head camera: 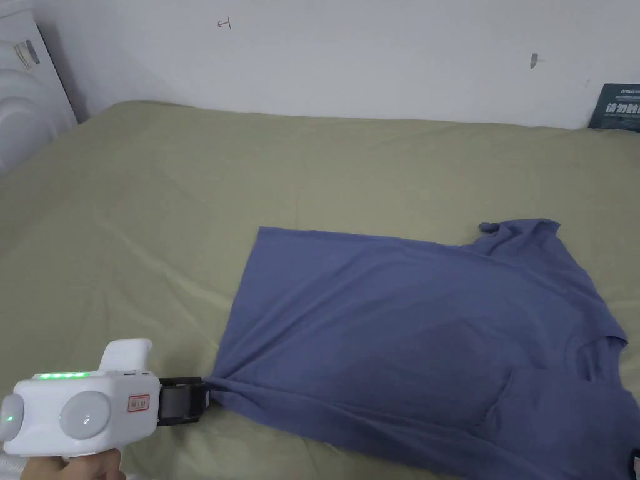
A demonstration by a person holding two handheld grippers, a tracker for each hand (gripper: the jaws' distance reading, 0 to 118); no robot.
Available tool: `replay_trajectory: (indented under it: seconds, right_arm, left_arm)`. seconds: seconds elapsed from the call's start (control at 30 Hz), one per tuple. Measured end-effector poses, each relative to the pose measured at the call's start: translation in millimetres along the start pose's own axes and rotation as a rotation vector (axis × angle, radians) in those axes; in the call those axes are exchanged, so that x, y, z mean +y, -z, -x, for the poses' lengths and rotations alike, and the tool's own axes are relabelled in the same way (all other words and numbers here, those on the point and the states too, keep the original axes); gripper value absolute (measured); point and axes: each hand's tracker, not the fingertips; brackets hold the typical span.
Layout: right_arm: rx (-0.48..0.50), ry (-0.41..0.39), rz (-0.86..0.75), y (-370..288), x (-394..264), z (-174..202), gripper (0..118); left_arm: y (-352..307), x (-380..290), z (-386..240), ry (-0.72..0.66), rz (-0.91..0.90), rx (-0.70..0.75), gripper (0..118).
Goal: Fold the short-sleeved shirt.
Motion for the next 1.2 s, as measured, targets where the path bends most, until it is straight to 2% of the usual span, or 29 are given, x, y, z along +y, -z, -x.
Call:
replay_trajectory:
  seconds: [0.03,0.13,0.17,0.2,0.23,0.37,0.43,0.47,0.5,0.53,0.57,0.6,0.7,0.73,0.77,0.8,0.83,0.87,0.97,1.07,1.2]
  right_arm:
    - [-0.003,-0.002,0.01,5,-1,-1,1]
    - [-0.018,-0.02,0.06,13,2,-7,1]
    - [-0.029,-0.023,0.068,17,3,-8,1]
    - [-0.045,-0.031,0.088,19,5,-10,1]
    - [-0.046,-0.045,0.113,22,8,-14,1]
    - [-0.026,-0.067,0.14,29,18,-30,1]
    - [-0.022,-0.068,0.163,34,21,-37,4]
    - [0.012,-0.054,0.192,37,21,-42,7]
    - [0.039,-0.036,0.218,41,21,-46,21]
    - [0.063,-0.024,0.279,48,19,-49,59]
    - [0.066,-0.016,0.359,58,15,-51,110]
    - [0.065,-0.023,0.376,63,9,-52,117]
    - [0.032,-0.088,0.412,70,-7,-49,116]
    - [0.025,-0.104,0.397,68,-12,-48,111]
    - [0.039,-0.106,0.385,64,-15,-50,90]
    - [0.041,-0.111,0.374,62,-17,-51,60]
    - [0.027,-0.121,0.369,64,-21,-53,26]
    - [0.023,-0.126,0.364,63,-23,-55,12]
    - [0.073,-0.099,0.327,51,-18,-58,10]
    - [0.074,-0.104,0.3,40,-9,-60,8]
    - [0.098,-0.038,0.247,33,18,-66,8]
  left_arm:
    - [3,5,-2,0.0,-0.014,-0.001,102]
    - [26,-2,-5,-0.012,-0.003,-0.011,69]
    - [25,-3,-8,-0.019,-0.005,-0.039,44]
    - [23,-5,-13,-0.01,-0.006,-0.073,24]
    - [22,-7,-12,-0.008,-0.006,-0.082,10]
    - [20,-10,-14,-0.006,-0.015,-0.108,9]
    - [17,-11,-15,0.024,-0.036,-0.094,9]
    - [11,-12,-18,0.027,-0.048,-0.088,9]
    - [4,-13,-23,0.028,-0.054,-0.089,9]
    - [2,-14,-24,0.026,-0.058,-0.088,9]
    - [0,-15,-26,0.025,-0.057,-0.084,9]
    - [-1,-16,-29,0.028,-0.059,-0.079,9]
    - [-3,-14,-29,0.032,-0.053,-0.074,9]
    - [-5,-15,-31,0.04,-0.059,-0.071,9]
    - [-6,-13,-30,0.054,-0.062,-0.061,9]
    - [-7,-13,-30,0.065,-0.061,-0.055,9]
    - [-6,-13,-29,0.071,-0.06,-0.056,9]
    - [-6,-13,-29,0.075,-0.059,-0.055,9]
    - [-7,-11,-23,0.071,-0.055,-0.06,9]
    - [-7,-5,-19,0.069,-0.055,-0.076,9]
    - [-8,6,-19,0.073,-0.062,-0.083,9]
